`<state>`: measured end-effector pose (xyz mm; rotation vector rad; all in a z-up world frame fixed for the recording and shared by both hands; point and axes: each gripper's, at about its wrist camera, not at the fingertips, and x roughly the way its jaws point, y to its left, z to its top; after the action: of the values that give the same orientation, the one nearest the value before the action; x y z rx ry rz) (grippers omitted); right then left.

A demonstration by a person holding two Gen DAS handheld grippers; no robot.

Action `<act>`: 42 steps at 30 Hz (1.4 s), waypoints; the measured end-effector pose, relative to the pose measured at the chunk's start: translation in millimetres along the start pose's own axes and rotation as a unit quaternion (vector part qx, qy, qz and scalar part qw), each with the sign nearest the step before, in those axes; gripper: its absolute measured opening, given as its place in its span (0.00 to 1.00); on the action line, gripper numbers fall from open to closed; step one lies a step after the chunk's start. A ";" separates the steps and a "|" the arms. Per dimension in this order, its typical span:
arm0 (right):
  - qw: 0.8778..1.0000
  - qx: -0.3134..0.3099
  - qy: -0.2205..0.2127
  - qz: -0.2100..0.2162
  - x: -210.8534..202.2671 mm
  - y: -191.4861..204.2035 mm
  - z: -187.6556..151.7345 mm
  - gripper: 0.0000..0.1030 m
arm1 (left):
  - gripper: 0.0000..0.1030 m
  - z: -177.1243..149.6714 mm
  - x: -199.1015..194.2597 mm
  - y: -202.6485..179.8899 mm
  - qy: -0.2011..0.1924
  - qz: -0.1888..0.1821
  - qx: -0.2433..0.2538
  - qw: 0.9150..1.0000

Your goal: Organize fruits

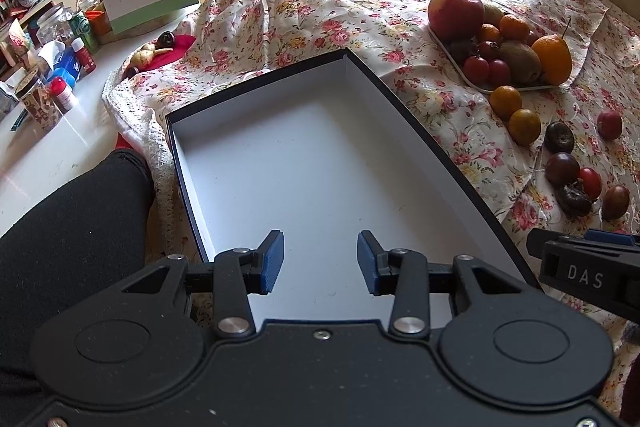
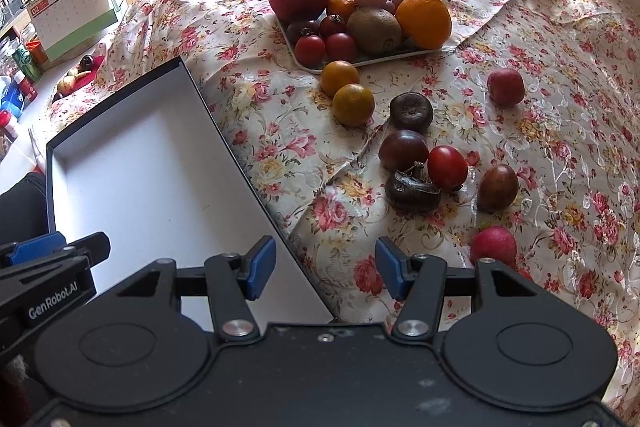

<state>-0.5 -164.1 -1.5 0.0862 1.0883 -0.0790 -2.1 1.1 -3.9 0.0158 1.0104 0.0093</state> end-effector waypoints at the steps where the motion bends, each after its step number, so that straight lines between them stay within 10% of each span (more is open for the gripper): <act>1: 1.000 -0.001 0.001 -0.001 0.5 -0.2 0.1 0.56 | 0.47 -0.4 0.3 0.6 0.000 0.000 0.000 1.000; 42: 1.000 -0.029 -0.004 -0.007 11.3 -2.6 2.0 0.58 | 0.47 2.2 6.5 -2.0 0.027 0.004 0.001 1.000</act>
<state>6.2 -167.2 -10.7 0.0262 1.0817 -0.0595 3.2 -0.8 -8.3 0.0210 1.0645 0.0157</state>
